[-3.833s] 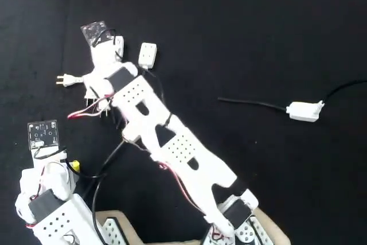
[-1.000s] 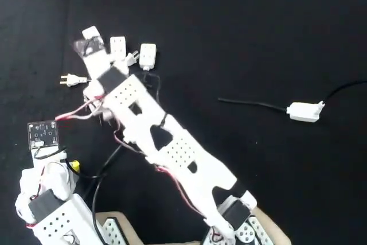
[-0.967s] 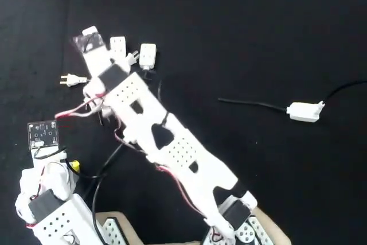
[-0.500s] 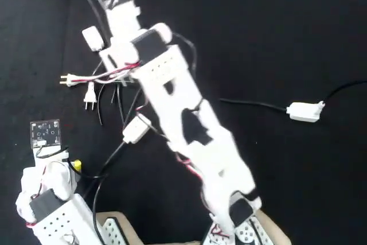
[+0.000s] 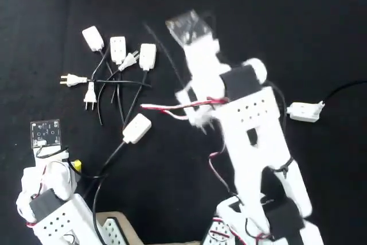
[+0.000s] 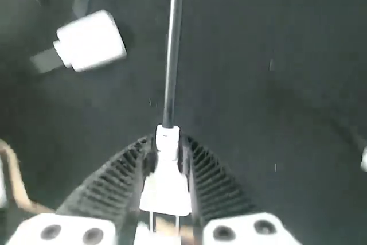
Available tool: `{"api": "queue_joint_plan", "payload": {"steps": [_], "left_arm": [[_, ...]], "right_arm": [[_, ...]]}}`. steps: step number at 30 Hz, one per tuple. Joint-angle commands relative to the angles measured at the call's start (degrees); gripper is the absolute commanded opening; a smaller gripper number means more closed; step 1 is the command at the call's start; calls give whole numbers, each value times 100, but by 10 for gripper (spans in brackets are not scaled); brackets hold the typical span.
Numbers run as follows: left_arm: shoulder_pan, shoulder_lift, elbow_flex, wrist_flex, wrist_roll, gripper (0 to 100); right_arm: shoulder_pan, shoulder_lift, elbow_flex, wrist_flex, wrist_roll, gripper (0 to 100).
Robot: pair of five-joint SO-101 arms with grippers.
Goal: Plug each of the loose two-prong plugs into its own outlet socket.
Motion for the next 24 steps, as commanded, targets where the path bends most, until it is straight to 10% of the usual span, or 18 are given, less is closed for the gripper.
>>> {"api": "queue_joint_plan", "payload": {"steps": [1, 10, 24], "left_arm": [[66, -9, -13, -18, -53, 288], [66, -9, -13, -9, -53, 288], [66, -9, -22, 0, -62, 288]], "right_arm": [[264, -400, 1824, -914, 211, 11], [-545, 57, 3916, -4211, -492, 11], [-721, 2334, 2404, -4598, -791, 108]]}}
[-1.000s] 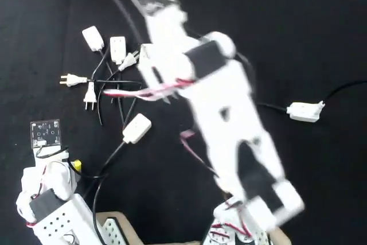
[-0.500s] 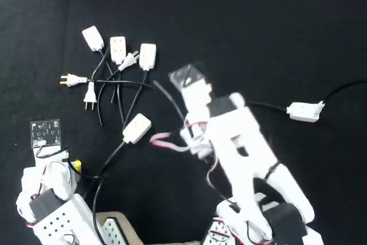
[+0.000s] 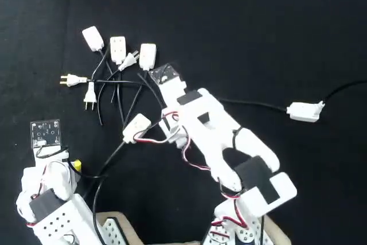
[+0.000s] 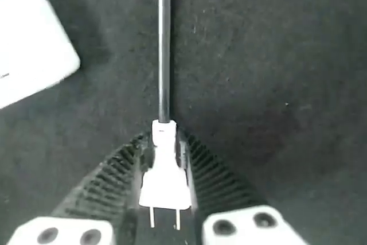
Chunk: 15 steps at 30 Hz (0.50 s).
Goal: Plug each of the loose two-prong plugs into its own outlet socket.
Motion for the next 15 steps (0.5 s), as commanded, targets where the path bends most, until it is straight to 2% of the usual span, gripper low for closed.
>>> {"api": "queue_joint_plan", "payload": {"steps": [1, 13, 15], "left_arm": [[66, -9, -22, 0, -62, 288], [66, -9, -22, -26, -62, 288], [66, -9, -22, -26, -62, 288]], "right_arm": [[-35, -136, -136, -79, -97, 132], [53, -541, -514, 1108, -79, 287], [35, -453, -532, 1143, -79, 268]]}}
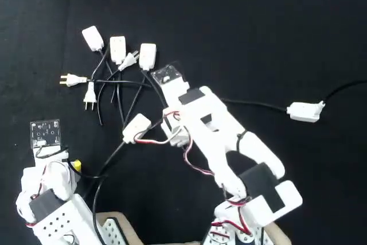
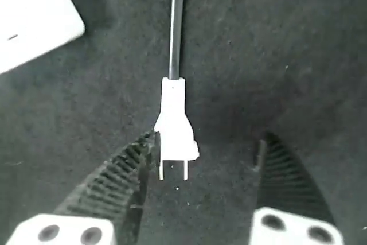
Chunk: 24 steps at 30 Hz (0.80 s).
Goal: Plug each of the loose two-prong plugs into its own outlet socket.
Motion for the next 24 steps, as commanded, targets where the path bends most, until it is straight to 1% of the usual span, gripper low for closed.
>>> {"api": "queue_joint_plan", "payload": {"steps": [1, 4, 6, 15, 16, 19, 24], "left_arm": [[66, -9, -22, -18, -62, 288], [66, -9, -13, -18, -62, 288], [66, -9, -13, -9, -62, 288], [66, -9, -13, -9, -62, 288], [66, -9, -13, -9, -62, 288], [66, -9, -13, -9, -62, 288], [66, -9, -13, -9, -62, 288]], "right_arm": [[44, -13, -374, 88, -18, 245], [79, 171, -382, -132, -18, 146], [79, 347, -391, -176, -18, 100], [79, 927, -382, -176, -18, 112], [79, 971, -382, -176, -18, 103], [79, 1051, -391, -193, -9, 33], [70, 1051, -593, -53, 158, 18]]}}
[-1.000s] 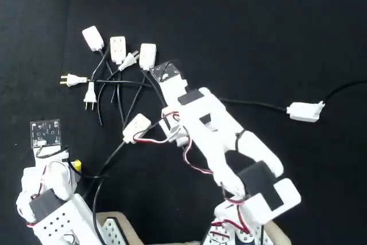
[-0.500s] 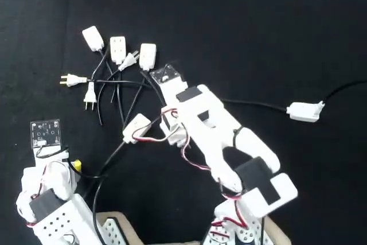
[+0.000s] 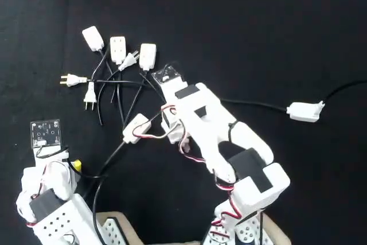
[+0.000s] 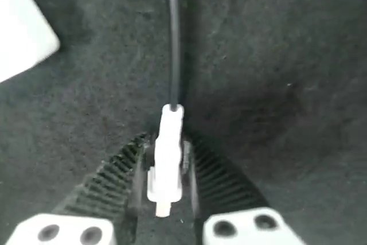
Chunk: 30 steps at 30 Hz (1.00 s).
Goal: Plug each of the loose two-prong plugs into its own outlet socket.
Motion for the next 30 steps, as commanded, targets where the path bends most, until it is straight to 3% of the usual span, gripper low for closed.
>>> {"api": "queue_joint_plan", "payload": {"steps": [1, 9, 16, 19, 23, 30], "left_arm": [[66, -9, -13, -18, -62, 288], [66, -9, 4, -26, -62, 288], [66, -9, 4, -9, -62, 288], [57, -9, 4, -9, -62, 288], [48, -9, 4, -9, -62, 288], [57, -9, 4, -18, -62, 288]], "right_arm": [[0, 31, -303, 220, 132, 18], [-26, 171, -1015, 1407, 220, 24], [-88, 927, -1121, 1433, 185, 221], [-97, 1218, -1437, 1495, 185, 181], [-176, 1692, -2246, 2066, 202, 25], [-202, 2826, -3371, 2822, 185, 43]]}}
